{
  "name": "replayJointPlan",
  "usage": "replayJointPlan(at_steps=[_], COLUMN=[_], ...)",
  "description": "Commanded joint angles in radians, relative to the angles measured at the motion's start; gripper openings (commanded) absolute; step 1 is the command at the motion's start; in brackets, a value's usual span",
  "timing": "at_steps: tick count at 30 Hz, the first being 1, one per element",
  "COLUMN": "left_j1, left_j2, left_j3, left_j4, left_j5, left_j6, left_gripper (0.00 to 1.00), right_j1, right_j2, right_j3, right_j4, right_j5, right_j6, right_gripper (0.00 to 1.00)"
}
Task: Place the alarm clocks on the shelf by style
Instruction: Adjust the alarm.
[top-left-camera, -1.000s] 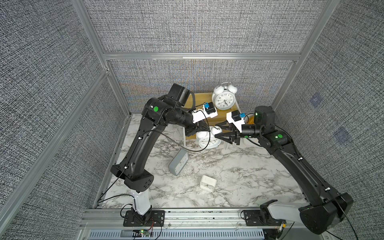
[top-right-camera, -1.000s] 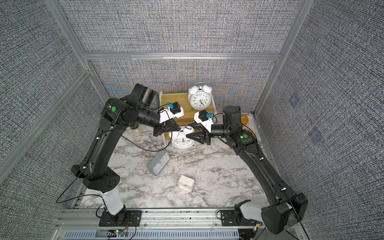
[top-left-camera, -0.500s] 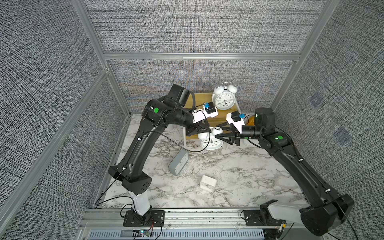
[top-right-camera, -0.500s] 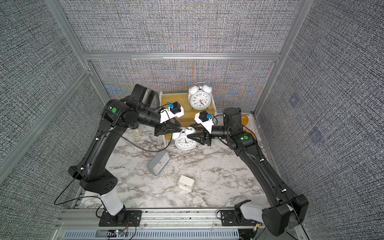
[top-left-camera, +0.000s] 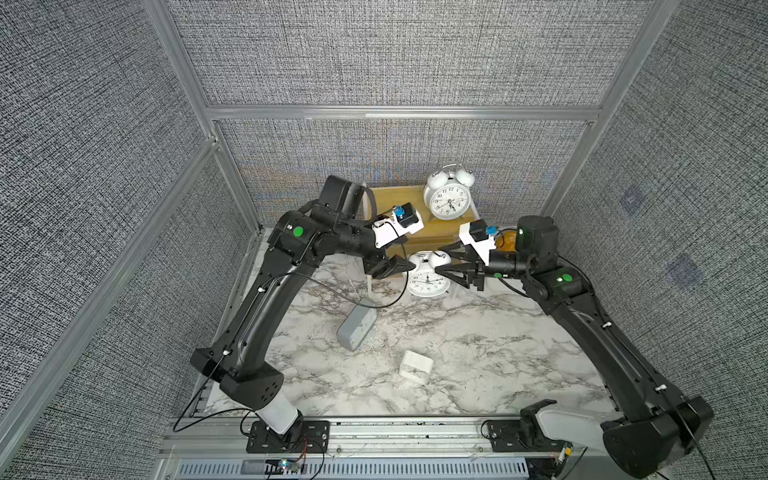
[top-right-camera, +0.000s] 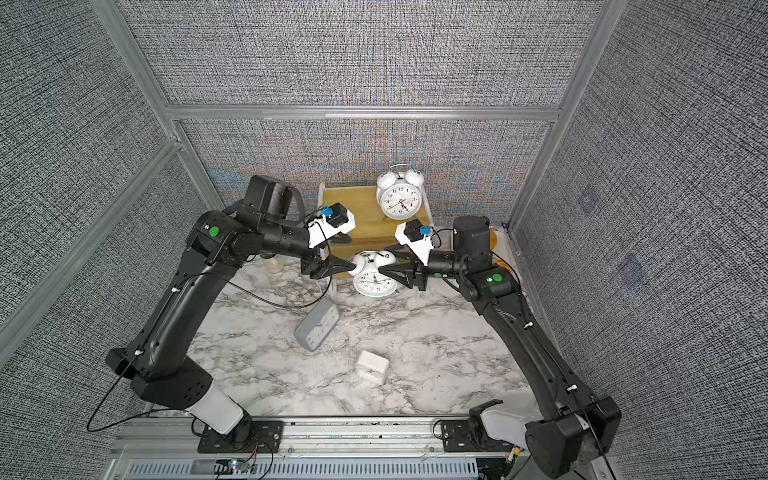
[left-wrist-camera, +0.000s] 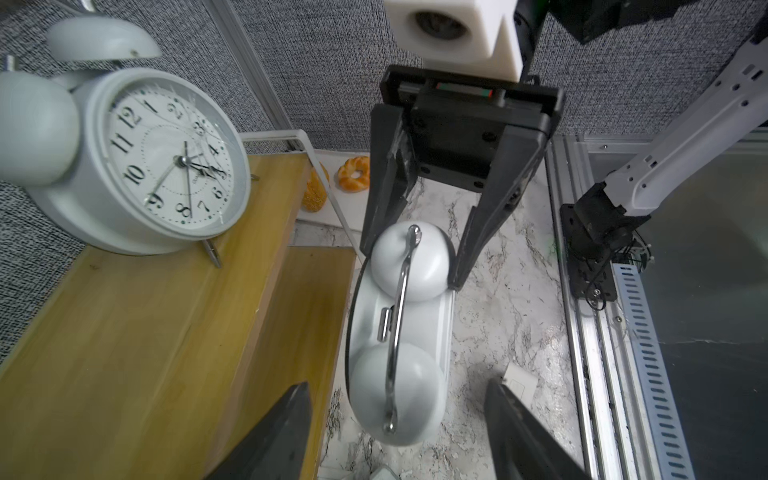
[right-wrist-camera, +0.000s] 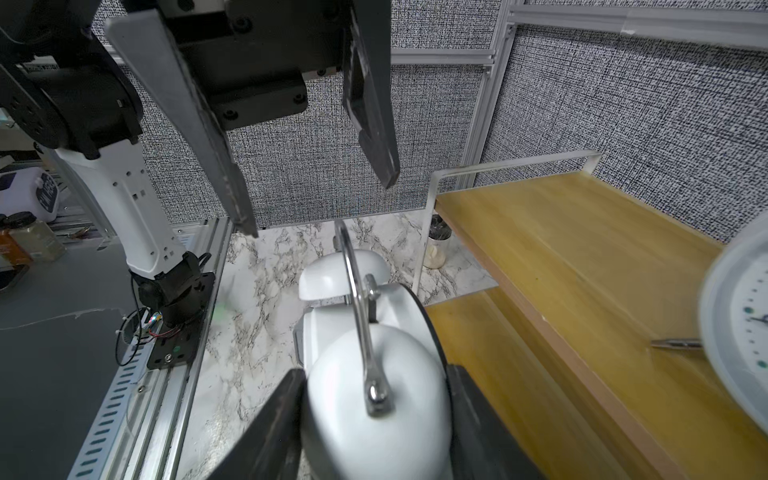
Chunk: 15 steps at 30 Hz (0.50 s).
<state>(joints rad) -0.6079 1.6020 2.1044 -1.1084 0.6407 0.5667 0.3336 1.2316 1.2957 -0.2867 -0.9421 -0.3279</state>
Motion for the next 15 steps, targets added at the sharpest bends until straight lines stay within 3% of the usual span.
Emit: replayJointPlan(at_steps=[1, 15], left_j1=[0.021, 0.099], left_j2=[-0.061, -0.222], left_j3=[-0.093, -0.405], left_j4=[0.161, 0.486], left_j5=[0.099, 0.142], left_j6=[-0.055, -0.198], left_gripper=[0.79, 0.87], right_j1=[-0.003, -0.006], right_j2=[-0.014, -0.024], right_j3=[0.012, 0.051], right_j4=[0.064, 0.086], right_j5=[-0.014, -0.043], right_j6=[0.021, 0.065], right_gripper=[0.36, 0.36])
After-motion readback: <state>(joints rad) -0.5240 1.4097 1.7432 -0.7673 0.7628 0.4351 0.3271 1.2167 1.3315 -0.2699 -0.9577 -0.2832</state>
